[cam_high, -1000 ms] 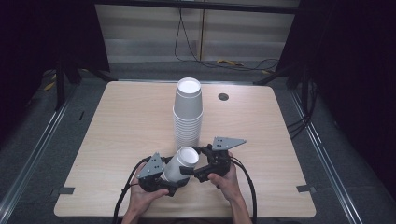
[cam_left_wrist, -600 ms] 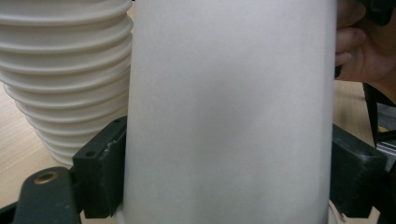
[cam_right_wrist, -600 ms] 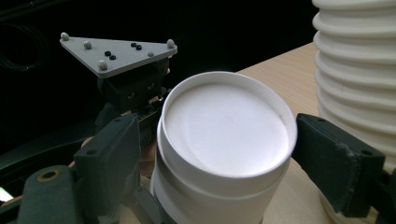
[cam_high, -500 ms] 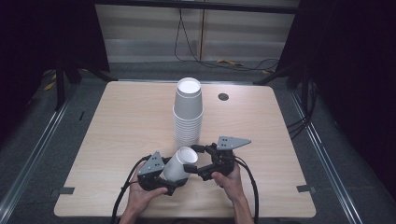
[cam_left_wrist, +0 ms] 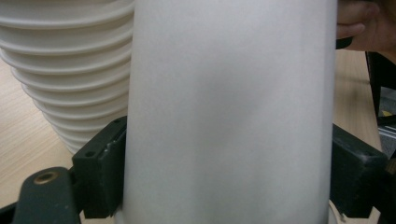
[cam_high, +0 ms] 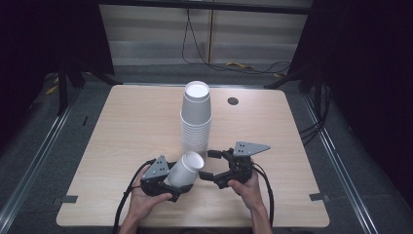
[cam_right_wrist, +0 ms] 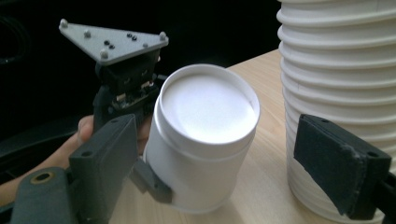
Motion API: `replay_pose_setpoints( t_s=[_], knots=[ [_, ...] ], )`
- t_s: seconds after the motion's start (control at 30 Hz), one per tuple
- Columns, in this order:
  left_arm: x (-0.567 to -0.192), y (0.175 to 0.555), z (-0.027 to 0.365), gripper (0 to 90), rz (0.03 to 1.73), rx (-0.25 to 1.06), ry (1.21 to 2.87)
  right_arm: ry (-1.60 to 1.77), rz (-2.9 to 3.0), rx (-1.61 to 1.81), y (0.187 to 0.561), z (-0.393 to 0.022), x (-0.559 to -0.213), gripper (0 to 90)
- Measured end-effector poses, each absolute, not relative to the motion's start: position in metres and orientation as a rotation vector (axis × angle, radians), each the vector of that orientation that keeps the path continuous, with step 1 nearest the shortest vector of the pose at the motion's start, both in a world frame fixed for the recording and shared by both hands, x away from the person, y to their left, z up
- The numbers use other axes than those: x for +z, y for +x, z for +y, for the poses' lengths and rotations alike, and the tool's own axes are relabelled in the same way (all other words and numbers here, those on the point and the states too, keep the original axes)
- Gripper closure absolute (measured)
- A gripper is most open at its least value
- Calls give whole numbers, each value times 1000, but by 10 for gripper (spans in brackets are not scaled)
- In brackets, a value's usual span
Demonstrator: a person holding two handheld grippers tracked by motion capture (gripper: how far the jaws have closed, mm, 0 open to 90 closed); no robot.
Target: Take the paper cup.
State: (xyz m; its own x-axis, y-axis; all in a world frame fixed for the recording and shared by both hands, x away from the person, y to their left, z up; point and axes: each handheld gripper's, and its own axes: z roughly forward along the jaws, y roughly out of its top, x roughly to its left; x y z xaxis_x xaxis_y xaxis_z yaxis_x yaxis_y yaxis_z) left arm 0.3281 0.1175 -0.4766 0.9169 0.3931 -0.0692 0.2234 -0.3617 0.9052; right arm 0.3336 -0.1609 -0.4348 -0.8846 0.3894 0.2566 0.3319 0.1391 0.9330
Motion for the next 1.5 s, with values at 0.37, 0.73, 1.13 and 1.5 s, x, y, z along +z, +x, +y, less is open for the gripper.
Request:
replay_pose_setpoints(
  t_s=[0.37,0.73,1.13,1.5],
  knots=[
    [-470,333,122,150,424,188,2051,710,2442,1725,331,-161,-436,141],
    [-464,334,117,150,381,185,2122,640,2535,1527,328,-152,-428,185],
    [-456,337,114,150,332,235,2242,638,2621,1368,332,-146,-431,217],
    [-454,336,112,153,280,264,2304,595,2677,1178,332,-136,-436,164]
  ],
)
